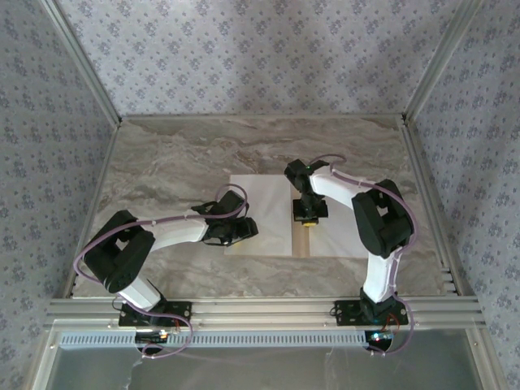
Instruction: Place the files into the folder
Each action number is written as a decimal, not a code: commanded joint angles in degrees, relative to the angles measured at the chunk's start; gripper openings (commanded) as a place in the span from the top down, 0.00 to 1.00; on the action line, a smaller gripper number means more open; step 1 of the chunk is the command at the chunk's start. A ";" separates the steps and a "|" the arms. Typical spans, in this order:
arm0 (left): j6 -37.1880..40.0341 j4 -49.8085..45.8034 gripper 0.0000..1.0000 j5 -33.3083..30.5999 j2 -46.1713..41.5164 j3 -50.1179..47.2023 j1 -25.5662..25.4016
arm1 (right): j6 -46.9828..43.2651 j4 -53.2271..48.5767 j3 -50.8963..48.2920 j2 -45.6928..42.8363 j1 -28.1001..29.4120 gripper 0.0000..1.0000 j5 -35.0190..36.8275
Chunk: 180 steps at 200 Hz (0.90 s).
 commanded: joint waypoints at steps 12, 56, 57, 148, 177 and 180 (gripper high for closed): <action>0.49 -7.01 0.45 -1.34 2.20 -3.37 0.10 | -0.53 -2.55 1.42 -2.31 -0.17 0.94 -2.78; 0.38 -7.29 0.45 -1.59 1.35 -3.45 0.08 | -1.04 -4.60 3.48 -5.24 -0.95 0.93 -3.28; 0.38 -7.29 0.45 -1.55 1.30 -3.41 0.05 | -1.05 -4.70 3.54 -5.28 -0.99 0.93 -3.25; 2.65 -9.86 0.36 -2.26 -2.82 0.01 0.11 | -5.20 3.17 0.21 -21.67 -3.26 0.67 -3.61; 6.31 -14.33 0.21 -3.93 -4.72 4.04 0.45 | -7.72 10.58 -5.43 -28.86 -4.86 0.53 -5.70; 6.58 -14.81 0.20 -4.16 -5.03 4.43 0.53 | -7.92 11.48 -6.66 -29.61 -5.07 0.52 -6.08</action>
